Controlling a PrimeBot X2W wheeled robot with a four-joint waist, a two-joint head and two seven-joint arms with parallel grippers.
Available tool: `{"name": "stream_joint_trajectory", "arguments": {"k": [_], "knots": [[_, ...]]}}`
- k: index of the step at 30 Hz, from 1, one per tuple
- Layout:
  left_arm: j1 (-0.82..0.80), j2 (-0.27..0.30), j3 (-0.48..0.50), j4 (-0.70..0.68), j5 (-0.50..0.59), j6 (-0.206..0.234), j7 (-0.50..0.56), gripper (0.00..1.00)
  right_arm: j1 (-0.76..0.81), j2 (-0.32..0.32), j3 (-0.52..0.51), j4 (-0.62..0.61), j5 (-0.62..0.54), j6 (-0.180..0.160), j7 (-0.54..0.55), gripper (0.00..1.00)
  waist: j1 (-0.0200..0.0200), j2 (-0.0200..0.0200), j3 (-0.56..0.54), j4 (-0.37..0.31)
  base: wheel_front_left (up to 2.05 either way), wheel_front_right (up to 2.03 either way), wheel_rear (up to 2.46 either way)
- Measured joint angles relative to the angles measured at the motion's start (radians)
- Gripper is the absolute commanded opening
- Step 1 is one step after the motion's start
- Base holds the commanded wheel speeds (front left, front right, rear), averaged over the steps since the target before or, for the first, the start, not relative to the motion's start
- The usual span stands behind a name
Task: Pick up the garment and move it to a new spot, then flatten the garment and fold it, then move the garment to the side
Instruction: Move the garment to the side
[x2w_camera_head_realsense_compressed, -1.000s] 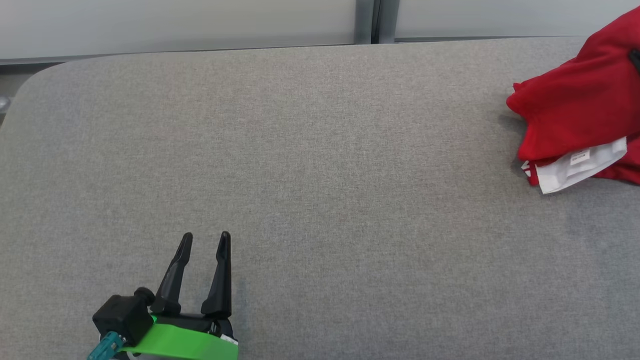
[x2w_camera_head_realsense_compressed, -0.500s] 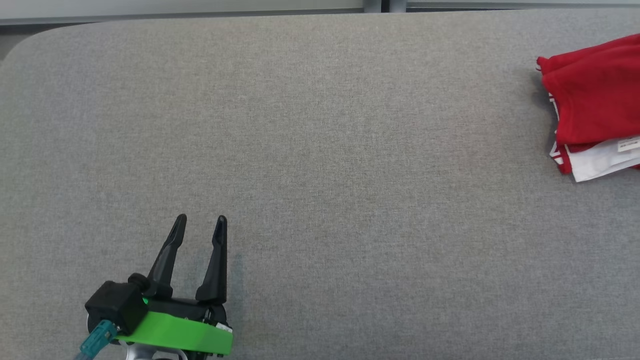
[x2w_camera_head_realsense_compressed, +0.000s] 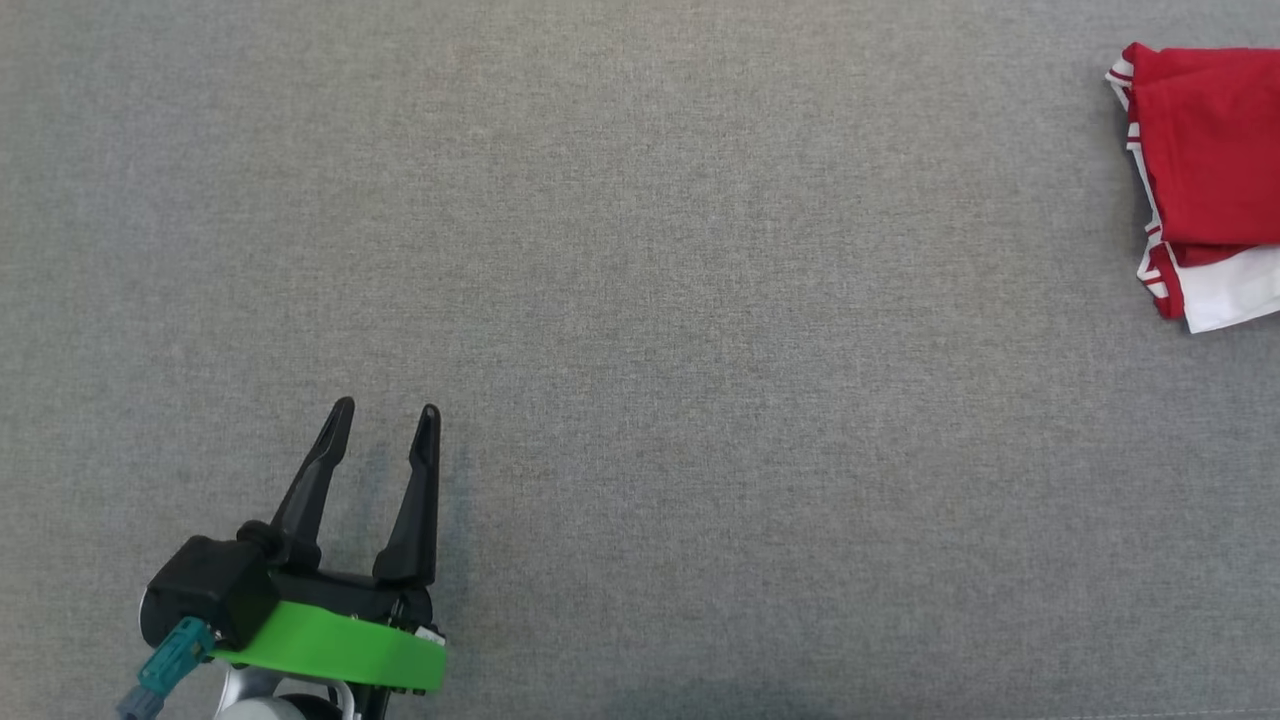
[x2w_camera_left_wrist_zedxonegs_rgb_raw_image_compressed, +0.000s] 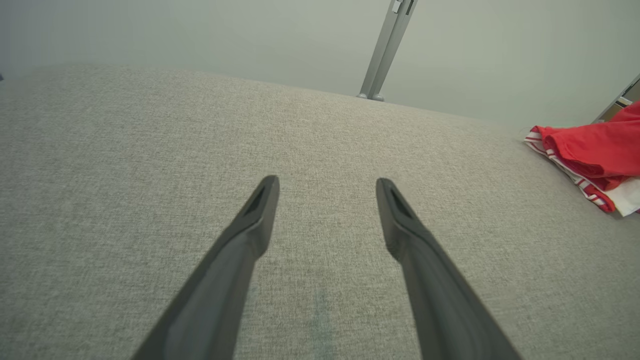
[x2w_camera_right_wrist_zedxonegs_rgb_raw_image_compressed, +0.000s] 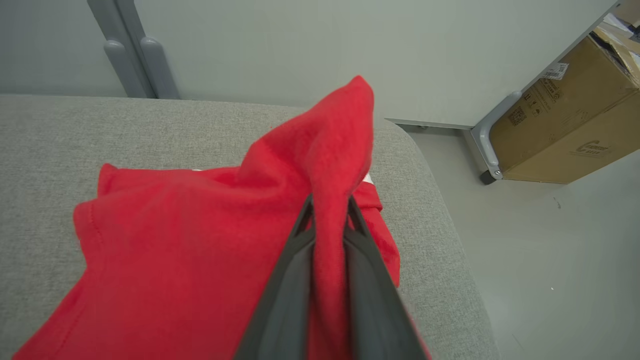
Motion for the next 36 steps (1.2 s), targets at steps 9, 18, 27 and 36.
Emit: {"name": "stream_joint_trajectory", "arguments": {"k": [9,18,27,36], "knots": [[-0.02,0.008,-0.001,-0.001,0.008,0.0,0.009,1.0,0.003,0.024,0.007,0.062,-0.015,-0.033,-0.036,0.0,0.0002,0.0,0.033,-0.006,0.0,0.0,0.0],[-0.024,0.011,-0.001,-0.001,0.008,0.0,0.015,1.0,0.004,0.023,0.002,0.114,-0.018,-0.049,-0.068,1.0,0.0002,0.0,0.036,-0.019,0.0,0.0,0.0],[-0.024,0.015,0.0,-0.001,0.008,0.001,0.018,1.0,0.048,0.064,-0.004,0.159,-0.007,-0.058,-0.09,1.0,0.0001,0.0,0.036,-0.038,0.0,0.0,0.0],[-0.024,0.017,0.006,0.005,0.008,0.008,0.016,1.0,0.034,0.083,-0.013,0.161,-0.012,-0.059,-0.165,1.0,0.0,0.0,0.009,-0.065,0.0,0.0,0.0]]}}
